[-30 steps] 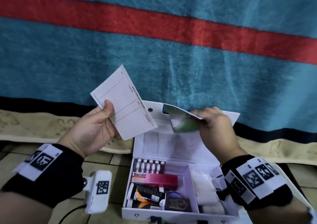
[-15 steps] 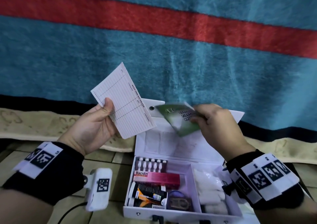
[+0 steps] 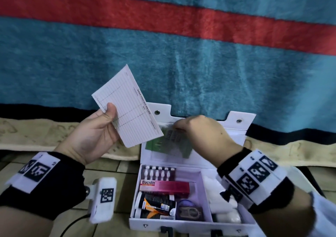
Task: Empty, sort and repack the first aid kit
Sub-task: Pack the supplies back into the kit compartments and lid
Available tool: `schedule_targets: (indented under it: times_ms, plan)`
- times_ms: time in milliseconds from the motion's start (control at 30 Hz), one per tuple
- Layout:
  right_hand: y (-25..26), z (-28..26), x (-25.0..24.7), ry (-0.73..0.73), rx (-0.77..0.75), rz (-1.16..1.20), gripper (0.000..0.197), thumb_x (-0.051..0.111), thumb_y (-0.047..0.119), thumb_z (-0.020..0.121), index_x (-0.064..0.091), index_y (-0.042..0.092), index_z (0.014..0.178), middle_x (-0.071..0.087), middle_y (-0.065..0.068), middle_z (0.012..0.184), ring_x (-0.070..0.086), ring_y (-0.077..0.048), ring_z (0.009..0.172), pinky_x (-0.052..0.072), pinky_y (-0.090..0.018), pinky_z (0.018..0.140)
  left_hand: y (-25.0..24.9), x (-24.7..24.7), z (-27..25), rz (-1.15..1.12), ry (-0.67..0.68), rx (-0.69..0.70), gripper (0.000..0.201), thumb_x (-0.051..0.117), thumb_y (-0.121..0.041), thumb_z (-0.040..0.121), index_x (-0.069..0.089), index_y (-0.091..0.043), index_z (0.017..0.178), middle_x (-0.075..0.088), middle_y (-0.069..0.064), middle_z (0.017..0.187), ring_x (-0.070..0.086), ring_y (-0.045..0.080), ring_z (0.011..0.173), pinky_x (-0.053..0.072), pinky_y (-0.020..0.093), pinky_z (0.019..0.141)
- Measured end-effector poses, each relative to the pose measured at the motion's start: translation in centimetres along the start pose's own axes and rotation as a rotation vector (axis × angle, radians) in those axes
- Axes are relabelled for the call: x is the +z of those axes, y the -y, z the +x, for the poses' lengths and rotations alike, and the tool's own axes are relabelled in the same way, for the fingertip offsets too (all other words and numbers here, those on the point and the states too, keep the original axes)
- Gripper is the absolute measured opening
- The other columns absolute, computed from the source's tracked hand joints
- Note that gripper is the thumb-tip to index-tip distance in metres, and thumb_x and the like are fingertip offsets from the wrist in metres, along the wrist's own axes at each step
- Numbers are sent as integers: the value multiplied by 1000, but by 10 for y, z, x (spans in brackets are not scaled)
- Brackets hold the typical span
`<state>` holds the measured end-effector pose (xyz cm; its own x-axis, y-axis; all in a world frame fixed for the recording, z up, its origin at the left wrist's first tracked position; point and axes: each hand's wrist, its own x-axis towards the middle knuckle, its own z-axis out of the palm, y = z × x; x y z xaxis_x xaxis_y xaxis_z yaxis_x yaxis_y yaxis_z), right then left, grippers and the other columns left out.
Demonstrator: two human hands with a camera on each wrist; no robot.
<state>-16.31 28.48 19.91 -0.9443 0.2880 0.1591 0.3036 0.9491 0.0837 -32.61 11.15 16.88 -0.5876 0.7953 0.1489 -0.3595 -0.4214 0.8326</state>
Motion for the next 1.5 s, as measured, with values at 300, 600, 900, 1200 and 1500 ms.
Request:
schedule_targets:
  times_ms: [300,600,900,1200,1500]
  plan:
    - [14,10,13,-105,51,310,32,59,11,81,64,31,105,73,-1,93,67,-22,88,50,-28,70,-5,6,-1,69,22,3,85,87,-46,51,60,-11,123,63,10,126,60,21,116,55,32,87]
    - [27,5,13,-95,4,414,17,54,20,84,64,23,97,70,-4,99,62,-29,91,36,-28,61,-1,14,-3,106,52,19,65,88,-48,45,74,-21,102,70,3,113,67,15,104,57,26,74]
    - [34,4,8,-85,-5,322,14,52,4,79,64,11,83,67,-14,95,59,-37,91,28,-29,62,-5,14,-7,159,42,12,64,88,-53,43,75,-23,98,71,3,112,68,16,102,57,25,72]
    - [37,7,23,-218,-53,454,20,45,1,60,52,20,58,40,6,52,54,-31,71,25,-26,55,0,18,-6,138,28,11,66,88,-51,43,74,-21,101,70,3,113,68,16,103,57,26,72]
    - [32,5,23,-122,-8,558,21,53,-1,76,62,15,84,54,9,72,53,-19,88,41,-32,80,4,24,-8,123,-10,13,60,87,-48,46,75,-21,98,71,3,113,68,16,101,57,25,69]
